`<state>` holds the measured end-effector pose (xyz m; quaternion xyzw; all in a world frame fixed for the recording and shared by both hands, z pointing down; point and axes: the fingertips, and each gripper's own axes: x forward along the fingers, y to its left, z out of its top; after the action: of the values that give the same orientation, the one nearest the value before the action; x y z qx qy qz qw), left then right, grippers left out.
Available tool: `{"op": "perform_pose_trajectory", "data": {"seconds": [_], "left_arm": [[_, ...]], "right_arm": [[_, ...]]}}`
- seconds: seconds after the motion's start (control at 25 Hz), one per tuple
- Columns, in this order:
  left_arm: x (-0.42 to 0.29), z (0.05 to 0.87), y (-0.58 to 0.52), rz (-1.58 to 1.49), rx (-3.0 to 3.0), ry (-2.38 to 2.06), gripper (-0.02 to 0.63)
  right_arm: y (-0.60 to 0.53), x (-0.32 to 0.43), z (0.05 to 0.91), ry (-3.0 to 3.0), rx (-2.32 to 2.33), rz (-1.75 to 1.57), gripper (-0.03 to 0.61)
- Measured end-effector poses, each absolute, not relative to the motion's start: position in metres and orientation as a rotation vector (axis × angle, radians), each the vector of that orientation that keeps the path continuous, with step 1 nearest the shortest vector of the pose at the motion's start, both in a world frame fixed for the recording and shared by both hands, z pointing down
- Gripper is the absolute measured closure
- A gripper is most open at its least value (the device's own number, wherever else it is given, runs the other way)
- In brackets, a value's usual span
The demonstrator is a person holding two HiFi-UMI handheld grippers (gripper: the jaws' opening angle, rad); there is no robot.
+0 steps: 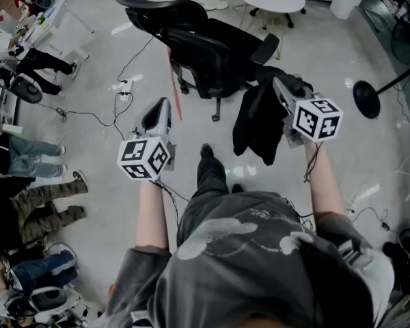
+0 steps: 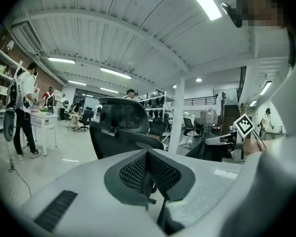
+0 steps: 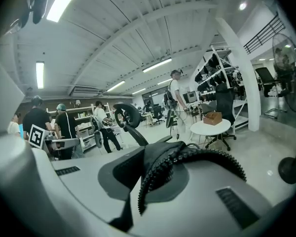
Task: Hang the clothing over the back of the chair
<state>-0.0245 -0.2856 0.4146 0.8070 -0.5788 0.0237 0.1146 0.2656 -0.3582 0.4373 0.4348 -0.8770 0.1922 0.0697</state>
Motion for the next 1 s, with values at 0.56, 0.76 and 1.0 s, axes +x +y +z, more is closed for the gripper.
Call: {"op": "perform_pose_trajectory", "data": {"seconds": [0.56, 0.76, 1.0], "left_arm": [[-0.099, 0.382, -0.463, 0.022, 2.413, -1.676, 0.612], [-0.14, 0.359, -0.508, -0.046, 2.408, -1.721, 0.612], [-0.179, 0.34, -0.543, -0.06, 2.453, -1.735, 0.612]], "right_arm": [[-0.526, 0.217, 0.387, -2.651, 1.393, 0.451, 0.584], [-0.58, 0.18, 0.361, -2.651, 1.387, 0.366, 0.584], [-0.626, 0.125, 0.327, -2.695, 1.316, 0.262, 0.584]]}}
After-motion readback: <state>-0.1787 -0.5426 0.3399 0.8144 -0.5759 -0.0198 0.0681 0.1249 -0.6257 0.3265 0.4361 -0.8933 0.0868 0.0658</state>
